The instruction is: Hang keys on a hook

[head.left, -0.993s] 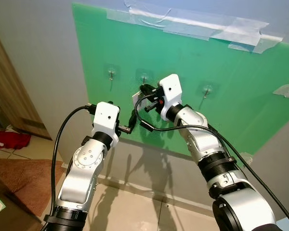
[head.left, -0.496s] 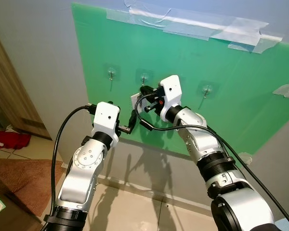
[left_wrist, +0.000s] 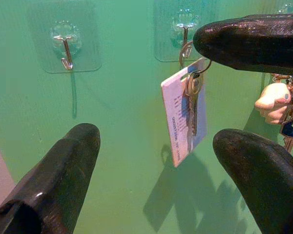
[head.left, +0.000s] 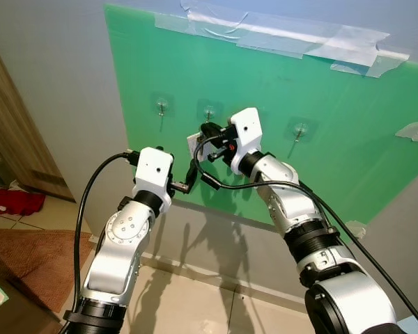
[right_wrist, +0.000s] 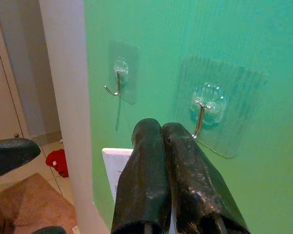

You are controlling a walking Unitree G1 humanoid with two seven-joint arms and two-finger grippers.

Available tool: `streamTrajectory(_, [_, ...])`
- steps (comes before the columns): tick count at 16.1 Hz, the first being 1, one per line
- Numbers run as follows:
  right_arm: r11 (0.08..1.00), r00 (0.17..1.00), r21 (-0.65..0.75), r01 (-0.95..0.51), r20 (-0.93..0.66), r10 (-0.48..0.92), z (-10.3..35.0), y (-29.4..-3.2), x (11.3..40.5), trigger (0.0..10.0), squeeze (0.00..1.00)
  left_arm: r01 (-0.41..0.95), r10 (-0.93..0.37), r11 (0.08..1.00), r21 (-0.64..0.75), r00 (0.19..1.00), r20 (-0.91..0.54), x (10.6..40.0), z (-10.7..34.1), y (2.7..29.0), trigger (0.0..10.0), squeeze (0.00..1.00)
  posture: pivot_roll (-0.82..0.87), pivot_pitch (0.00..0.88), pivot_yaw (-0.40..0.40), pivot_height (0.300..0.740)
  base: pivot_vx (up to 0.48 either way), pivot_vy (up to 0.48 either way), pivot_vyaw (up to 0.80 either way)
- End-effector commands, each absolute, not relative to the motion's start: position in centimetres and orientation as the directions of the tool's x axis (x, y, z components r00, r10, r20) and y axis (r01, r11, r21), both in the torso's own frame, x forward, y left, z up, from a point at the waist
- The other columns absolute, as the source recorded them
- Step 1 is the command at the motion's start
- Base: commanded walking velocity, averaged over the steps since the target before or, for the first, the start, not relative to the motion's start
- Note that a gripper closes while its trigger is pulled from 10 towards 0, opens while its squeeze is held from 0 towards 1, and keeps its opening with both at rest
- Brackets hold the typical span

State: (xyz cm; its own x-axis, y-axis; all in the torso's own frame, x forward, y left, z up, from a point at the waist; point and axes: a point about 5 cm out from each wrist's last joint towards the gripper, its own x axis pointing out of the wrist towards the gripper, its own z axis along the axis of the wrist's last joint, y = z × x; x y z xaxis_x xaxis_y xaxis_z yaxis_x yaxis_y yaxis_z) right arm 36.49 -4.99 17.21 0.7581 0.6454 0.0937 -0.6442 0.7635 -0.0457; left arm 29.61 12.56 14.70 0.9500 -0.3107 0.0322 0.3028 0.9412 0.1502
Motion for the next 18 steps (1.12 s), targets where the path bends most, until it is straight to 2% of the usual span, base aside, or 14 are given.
streamTrajectory(1, [0.759, 0.746, -0.090, -0.645, 0.137, 0.651, 18.7, -4.9, 36.7, 0.0, 0.00, 0.304, -0.315, 0.939, 0.160, 0.948, 0.048, 29.6, 15.0, 12.3, 10.0, 0.00, 0.05, 0.000, -0.069, 0.740, 0.000, 0.000, 0.00])
streamTrajectory(14, [0.801, 0.774, -0.133, -0.584, 0.205, 0.599, 19.7, -5.1, 37.4, 0.0, 0.00, 0.302, -0.314, 0.940, 0.155, 0.948, 0.058, 29.5, 15.1, 12.2, 10.0, 0.00, 0.06, 0.000, -0.083, 0.740, 0.000, 0.000, 0.00])
streamTrajectory(18, [0.813, 0.798, -0.057, -0.580, 0.160, 0.580, 18.6, -5.2, 37.5, 0.0, 0.00, 0.306, -0.317, 0.940, 0.154, 0.947, 0.058, 29.4, 15.1, 12.0, 10.0, 0.00, 0.06, 0.000, -0.084, 0.740, 0.000, 0.000, 0.00])
